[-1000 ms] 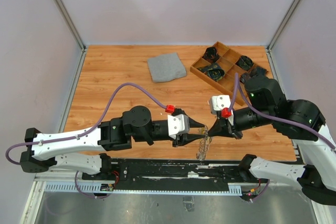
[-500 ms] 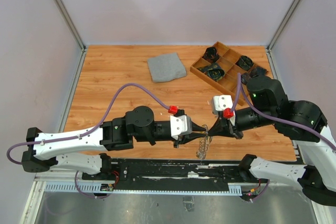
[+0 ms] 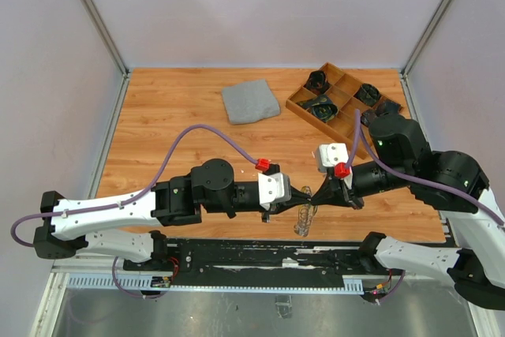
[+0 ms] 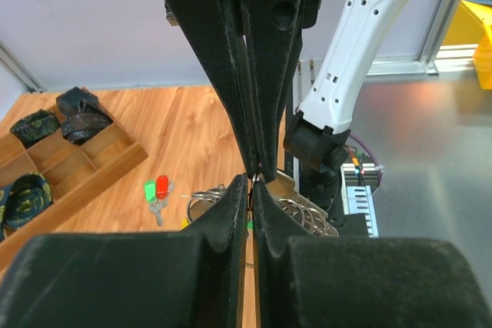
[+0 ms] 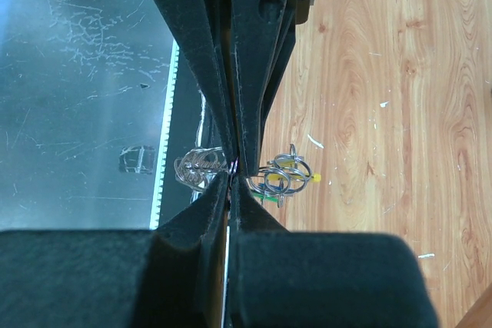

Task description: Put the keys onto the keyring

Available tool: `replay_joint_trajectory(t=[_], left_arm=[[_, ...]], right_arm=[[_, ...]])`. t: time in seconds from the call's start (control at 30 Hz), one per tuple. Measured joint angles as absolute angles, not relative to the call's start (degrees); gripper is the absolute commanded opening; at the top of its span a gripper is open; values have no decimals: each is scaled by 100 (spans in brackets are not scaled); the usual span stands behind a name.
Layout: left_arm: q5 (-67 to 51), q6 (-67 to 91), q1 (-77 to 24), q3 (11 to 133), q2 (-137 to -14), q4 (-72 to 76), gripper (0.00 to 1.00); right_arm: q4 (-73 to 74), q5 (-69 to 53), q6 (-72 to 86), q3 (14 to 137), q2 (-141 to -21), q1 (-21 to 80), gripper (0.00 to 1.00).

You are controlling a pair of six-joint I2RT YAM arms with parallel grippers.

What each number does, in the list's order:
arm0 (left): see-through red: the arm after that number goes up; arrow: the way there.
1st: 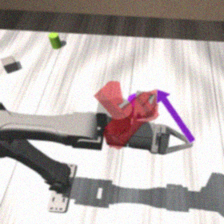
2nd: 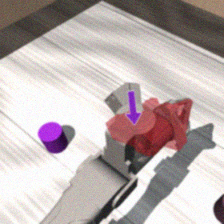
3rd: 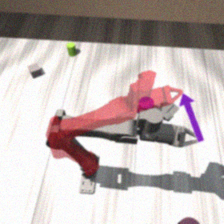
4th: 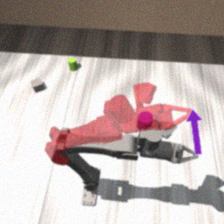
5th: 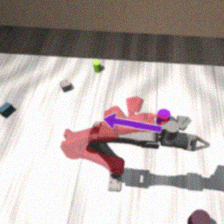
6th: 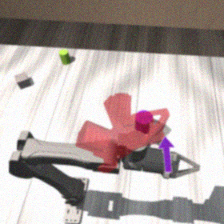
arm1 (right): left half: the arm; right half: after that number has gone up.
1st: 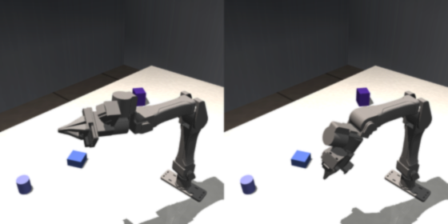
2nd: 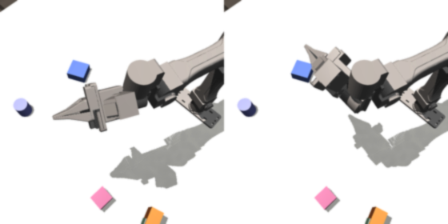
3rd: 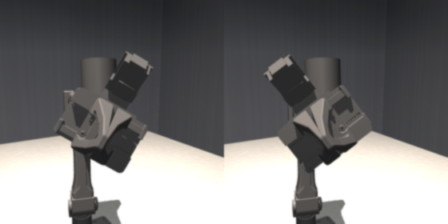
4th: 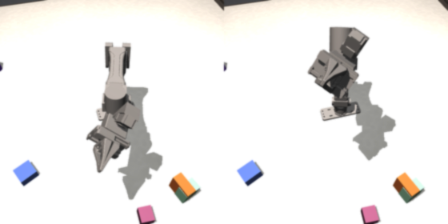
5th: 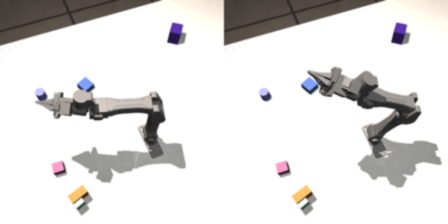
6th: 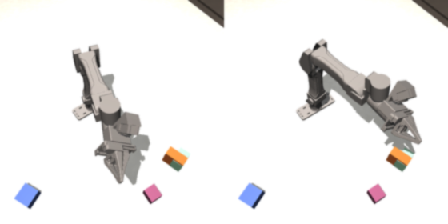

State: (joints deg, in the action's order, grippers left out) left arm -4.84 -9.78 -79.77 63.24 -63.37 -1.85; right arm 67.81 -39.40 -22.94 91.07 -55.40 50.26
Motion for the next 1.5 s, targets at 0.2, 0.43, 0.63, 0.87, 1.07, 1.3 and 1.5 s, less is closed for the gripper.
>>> replay_joint_trajectory(t=[0.2,0.43,0.63,0.87,1.07,1.3,1.5], left_arm=[[-412,-965,-7977,6401,-6386,-276,1],[-84,-958,-7979,6399,-6386,-220,1],[475,-832,-7979,6047,-6169,99,1],[937,-486,-7920,5673,-5999,126,0],[1046,-130,-7653,5623,-5935,172,1],[926,333,-7026,5229,-5631,263,1],[762,545,-6836,5054,-5402,604,0]], right_arm=[[6781,-3935,-2290,9100,-5529,5026,1],[6386,-3739,-1975,8862,-5301,5026,31],[5037,-3142,-1087,8232,-4689,5026,36],[3752,-1883,447,7520,-4040,5026,39],[3776,-1855,1288,7968,-4836,4700,38],[3006,-3911,2482,6740,-5054,2309,38],[1415,-5004,3463,5640,-4582,2180,39]])
